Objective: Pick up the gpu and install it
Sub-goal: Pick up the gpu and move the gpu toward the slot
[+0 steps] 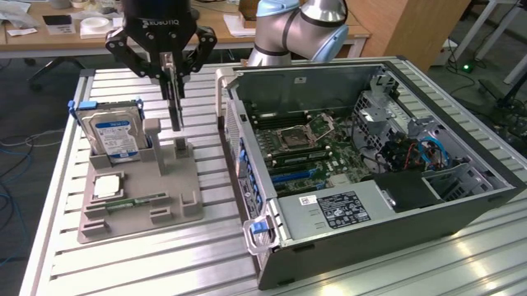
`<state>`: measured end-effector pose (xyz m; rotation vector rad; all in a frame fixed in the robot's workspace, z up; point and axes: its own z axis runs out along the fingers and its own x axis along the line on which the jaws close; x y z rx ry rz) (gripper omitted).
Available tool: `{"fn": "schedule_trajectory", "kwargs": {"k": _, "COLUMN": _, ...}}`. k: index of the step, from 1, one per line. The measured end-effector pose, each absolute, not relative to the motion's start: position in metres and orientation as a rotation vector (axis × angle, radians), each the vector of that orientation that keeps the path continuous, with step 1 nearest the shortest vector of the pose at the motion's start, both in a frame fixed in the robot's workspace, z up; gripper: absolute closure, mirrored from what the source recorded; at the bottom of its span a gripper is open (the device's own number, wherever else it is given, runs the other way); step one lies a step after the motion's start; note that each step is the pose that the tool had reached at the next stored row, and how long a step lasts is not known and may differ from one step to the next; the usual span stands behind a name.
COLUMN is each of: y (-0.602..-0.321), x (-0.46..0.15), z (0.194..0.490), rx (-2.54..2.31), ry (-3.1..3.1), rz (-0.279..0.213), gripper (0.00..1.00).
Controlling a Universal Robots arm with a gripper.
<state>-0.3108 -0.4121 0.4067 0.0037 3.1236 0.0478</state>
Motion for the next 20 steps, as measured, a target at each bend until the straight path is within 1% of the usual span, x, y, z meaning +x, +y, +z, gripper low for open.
{"fn": "schedule_trajectory", "kwargs": {"k": 3, "y": -0.412, "x": -0.311, "z": 0.409, "rx": 0.004, "ry": 3.124, "rz": 0.042, "gripper": 0.73}}
{"fn": "schedule_trajectory", "kwargs": {"k": 20, "y": -0.412, "x": -0.291, "z": 0.408, "rx": 0.035, "ry": 3.123, "rz": 0.049, "gripper": 0.73}}
